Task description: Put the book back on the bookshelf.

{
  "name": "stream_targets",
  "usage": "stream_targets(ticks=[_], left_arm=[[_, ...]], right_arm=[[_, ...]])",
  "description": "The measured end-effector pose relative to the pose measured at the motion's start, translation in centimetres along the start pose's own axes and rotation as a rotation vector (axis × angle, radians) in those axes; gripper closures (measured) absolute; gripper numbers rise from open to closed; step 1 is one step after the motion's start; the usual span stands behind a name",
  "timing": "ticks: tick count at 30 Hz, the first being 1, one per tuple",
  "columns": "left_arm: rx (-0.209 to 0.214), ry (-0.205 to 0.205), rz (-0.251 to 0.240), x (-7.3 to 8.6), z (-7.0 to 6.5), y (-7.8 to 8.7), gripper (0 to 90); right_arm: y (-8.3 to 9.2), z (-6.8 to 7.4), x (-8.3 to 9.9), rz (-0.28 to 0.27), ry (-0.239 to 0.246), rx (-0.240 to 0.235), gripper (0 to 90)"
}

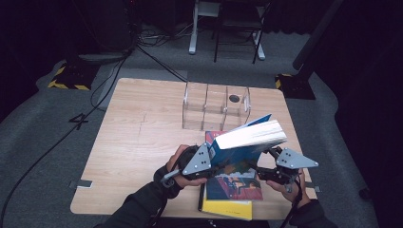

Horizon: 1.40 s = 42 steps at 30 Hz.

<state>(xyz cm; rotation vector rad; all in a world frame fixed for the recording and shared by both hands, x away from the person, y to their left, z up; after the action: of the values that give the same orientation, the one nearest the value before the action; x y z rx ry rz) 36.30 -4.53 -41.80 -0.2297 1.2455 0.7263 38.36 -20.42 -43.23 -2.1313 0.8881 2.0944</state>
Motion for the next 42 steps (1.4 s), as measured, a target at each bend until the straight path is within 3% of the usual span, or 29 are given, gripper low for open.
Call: stream_targets(ticks=[5,9,12,16,19,21,26,28,31,34,42], left_arm=[[0.013,0.065,-0.001,0.3,1.0,-0.4,59.0],[0.017,0.116,0.019,0.0,1.1,-0.4,57.9],[-0.007,0.126,0.006,-0.8,1.1,-0.2,56.2],[-0.004,0.155,-0.014,-2.2,1.4,0.4,55.8],[-0.003,0.118,0.010,-2.8,1.6,0.4,55.4],[0.014,0.121,0.018,-3.1,1.7,0.4,55.6],[-0.001,0.114,0.027,-4.3,2.1,0.8,54.5],[-0.026,0.136,-0.007,-5.4,2.5,1.3,51.8],[-0.029,0.169,-0.037,-7.0,3.3,2.0,50.1],[-0.056,0.147,-0.033,-8.0,3.9,2.1,48.8],[-0.035,0.170,-0.043,-9.2,4.5,1.7,47.7]], right_arm=[[-0.7,-0.9,-0.3,-0.011,0.003,0.004,38.6],[-0.5,-0.7,-0.3,-0.018,-0.004,0.007,39.4],[-0.3,-0.4,-0.3,-0.017,-0.009,0.007,39.7],[-0.3,-0.2,-0.4,-0.015,-0.007,0.007,39.8],[-0.3,-0.3,-0.3,-0.018,-0.013,0.004,39.8],[-0.2,-0.2,-0.3,-0.014,-0.011,0.002,40.0],[-0.2,-0.1,-0.4,-0.012,-0.008,0.001,40.2],[-0.2,-0.1,-0.3,-0.012,-0.010,0.000,40.2],[-0.2,-0.1,-0.3,-0.013,-0.011,0.001,40.3],[-0.1,-0.1,-0.3,-0.018,-0.017,-0.007,40.4],[-0.2,-0.2,-0.3,-0.021,-0.010,-0.006,40.1]])
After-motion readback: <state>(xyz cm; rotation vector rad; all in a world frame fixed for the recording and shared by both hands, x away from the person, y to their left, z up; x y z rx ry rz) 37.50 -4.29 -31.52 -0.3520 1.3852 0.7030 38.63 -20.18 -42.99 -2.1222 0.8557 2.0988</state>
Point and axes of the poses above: each handheld gripper's, and its own axes: y roughly backward along the jaws, x roughly out of its underside, z roughly to its left, the point moved 9 cm from there along -y, roughly forward along the jaws, and after that the axes turned 15 degrees about -x, right-handed, at the moved point
